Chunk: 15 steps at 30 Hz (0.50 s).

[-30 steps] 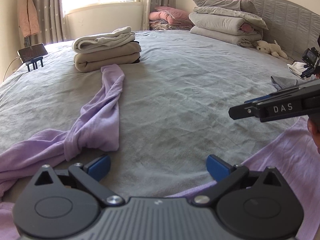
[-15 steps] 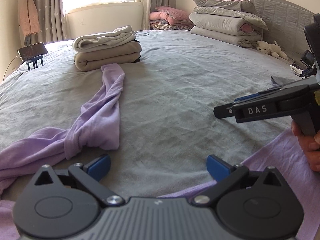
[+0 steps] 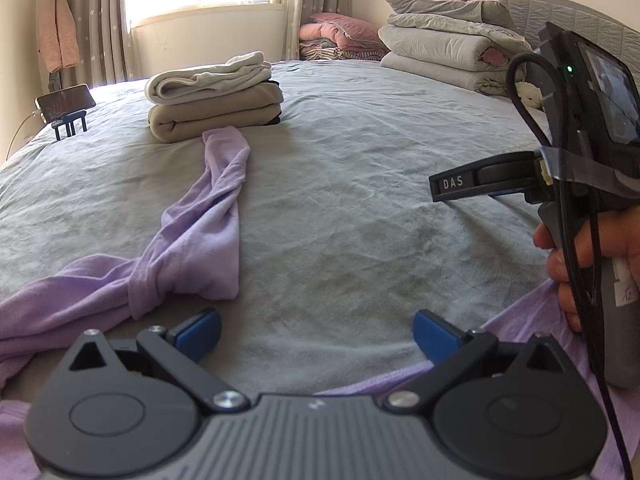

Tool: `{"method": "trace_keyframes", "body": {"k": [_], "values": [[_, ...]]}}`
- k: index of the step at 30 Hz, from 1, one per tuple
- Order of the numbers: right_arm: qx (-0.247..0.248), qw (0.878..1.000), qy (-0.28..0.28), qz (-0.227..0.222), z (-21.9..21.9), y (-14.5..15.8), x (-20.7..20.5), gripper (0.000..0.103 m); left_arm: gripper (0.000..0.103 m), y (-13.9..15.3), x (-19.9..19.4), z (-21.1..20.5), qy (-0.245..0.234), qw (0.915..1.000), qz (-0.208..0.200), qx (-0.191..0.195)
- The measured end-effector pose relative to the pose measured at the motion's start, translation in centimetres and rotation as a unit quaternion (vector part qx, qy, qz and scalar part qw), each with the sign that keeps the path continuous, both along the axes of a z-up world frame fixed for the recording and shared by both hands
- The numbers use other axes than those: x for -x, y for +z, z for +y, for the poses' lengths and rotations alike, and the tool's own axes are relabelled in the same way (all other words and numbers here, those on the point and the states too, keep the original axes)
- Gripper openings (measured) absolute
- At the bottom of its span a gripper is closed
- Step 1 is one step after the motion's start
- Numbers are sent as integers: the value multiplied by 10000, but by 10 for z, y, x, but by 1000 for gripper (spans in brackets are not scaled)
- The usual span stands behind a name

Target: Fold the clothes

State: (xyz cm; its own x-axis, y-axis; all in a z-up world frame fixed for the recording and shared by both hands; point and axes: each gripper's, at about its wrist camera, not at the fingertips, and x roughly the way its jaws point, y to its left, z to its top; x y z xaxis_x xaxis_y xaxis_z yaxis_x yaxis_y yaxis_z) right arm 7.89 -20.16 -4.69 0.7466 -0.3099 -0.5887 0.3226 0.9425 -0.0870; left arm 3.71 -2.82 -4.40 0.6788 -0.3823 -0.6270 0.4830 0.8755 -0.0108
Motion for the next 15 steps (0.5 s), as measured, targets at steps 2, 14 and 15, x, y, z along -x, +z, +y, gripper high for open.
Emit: {"method": "trace_keyframes", "body": {"k": [2,14,15], "values": [[95,10000,-12,24,2,-1,-1,61,103,0,0,0,1,10000,-1,-3],[209,9998,-35,71,4,-1,-3,62,103,0,0,0,0,10000,0,-4],[196,9998,-34,68,4,-1,-3,62,103,0,0,0,0,10000,0,-4]]}}
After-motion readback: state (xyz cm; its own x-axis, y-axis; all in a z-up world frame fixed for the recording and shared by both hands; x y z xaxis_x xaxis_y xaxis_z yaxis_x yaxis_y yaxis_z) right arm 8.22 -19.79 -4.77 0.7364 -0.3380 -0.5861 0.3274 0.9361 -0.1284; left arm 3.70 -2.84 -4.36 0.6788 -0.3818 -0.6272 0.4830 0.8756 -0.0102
